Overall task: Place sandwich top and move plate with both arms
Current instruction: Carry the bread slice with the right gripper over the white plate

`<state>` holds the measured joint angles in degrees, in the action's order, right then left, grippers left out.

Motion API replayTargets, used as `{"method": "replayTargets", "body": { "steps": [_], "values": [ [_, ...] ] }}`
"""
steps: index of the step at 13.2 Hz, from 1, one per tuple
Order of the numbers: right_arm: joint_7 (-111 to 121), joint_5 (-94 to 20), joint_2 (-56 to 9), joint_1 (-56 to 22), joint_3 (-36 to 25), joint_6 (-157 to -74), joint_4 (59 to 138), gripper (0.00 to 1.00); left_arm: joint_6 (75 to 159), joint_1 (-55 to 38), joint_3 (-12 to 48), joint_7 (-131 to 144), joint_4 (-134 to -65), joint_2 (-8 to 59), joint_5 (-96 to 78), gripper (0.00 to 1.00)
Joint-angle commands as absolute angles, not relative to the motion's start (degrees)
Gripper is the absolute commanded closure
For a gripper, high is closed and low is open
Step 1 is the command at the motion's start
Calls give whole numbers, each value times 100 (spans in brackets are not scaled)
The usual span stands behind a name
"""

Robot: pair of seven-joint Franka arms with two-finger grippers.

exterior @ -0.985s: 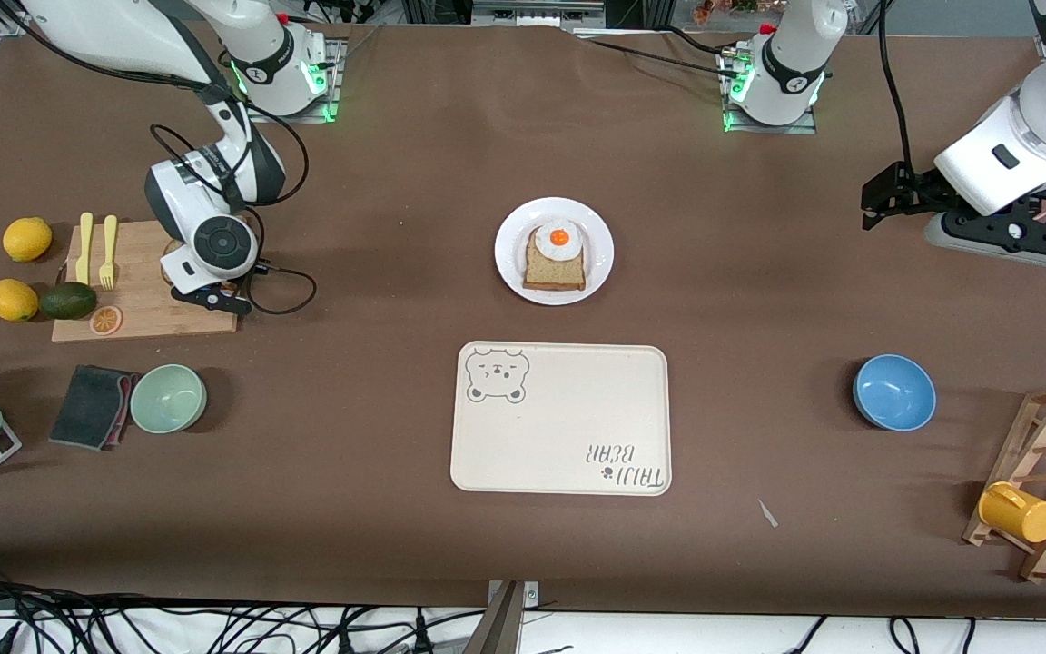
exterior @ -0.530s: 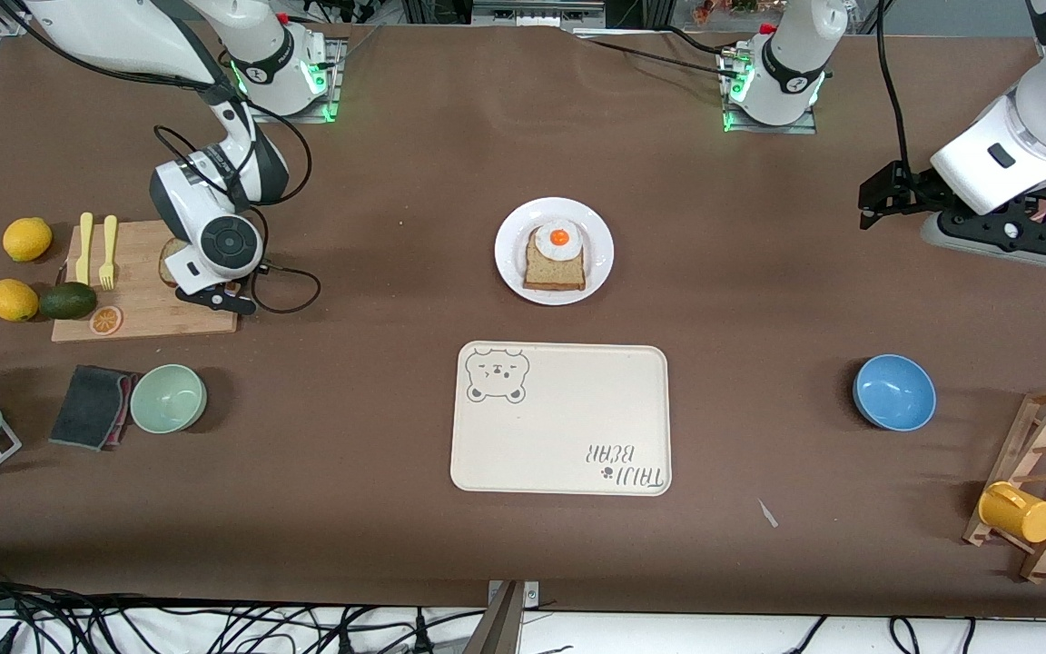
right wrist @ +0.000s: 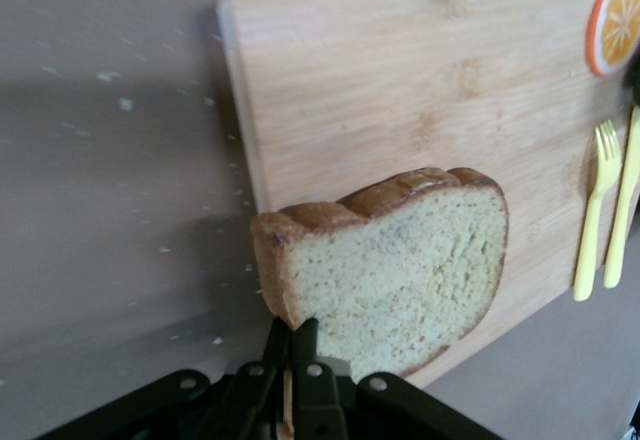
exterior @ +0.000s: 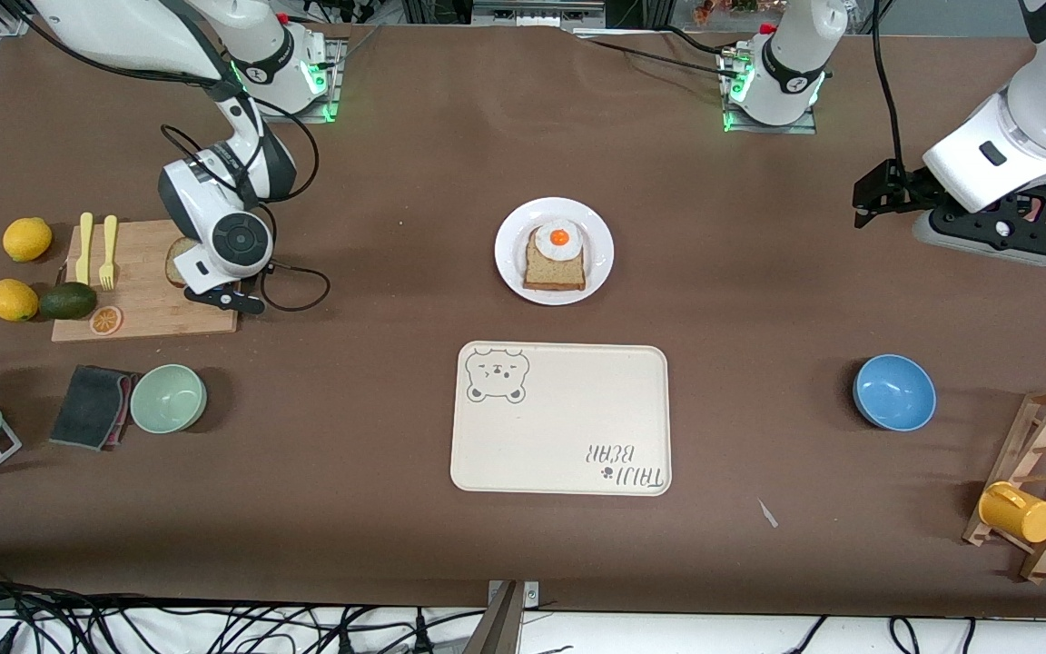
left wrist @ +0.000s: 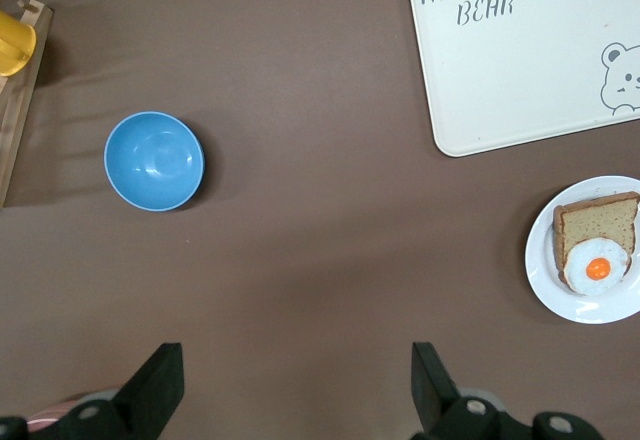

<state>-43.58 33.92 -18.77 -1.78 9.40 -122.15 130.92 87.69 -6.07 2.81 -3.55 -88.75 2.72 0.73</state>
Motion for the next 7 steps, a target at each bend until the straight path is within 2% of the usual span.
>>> {"method": "replayTargets", "body": {
  "steps": [1,3,5,7],
  "values": [
    [-4114,3350,-1522,-202,1142,-11753,12904,100,8710,-624,299,-343,-8789,272,17,0],
    [-4025,2265,-1179,-534,1274,-11148,12544,100,8710,-607,325,-352,-8780,272,18,0],
    [-4034,1803,-1195,-746,1554,-9999,11747,100,8710,-598,325,-351,-8780,272,18,0],
    [-4043,1199,-1274,-974,1635,-9406,11025,100,8710,-598,316,-352,-8780,272,18,0]
  ]
}}
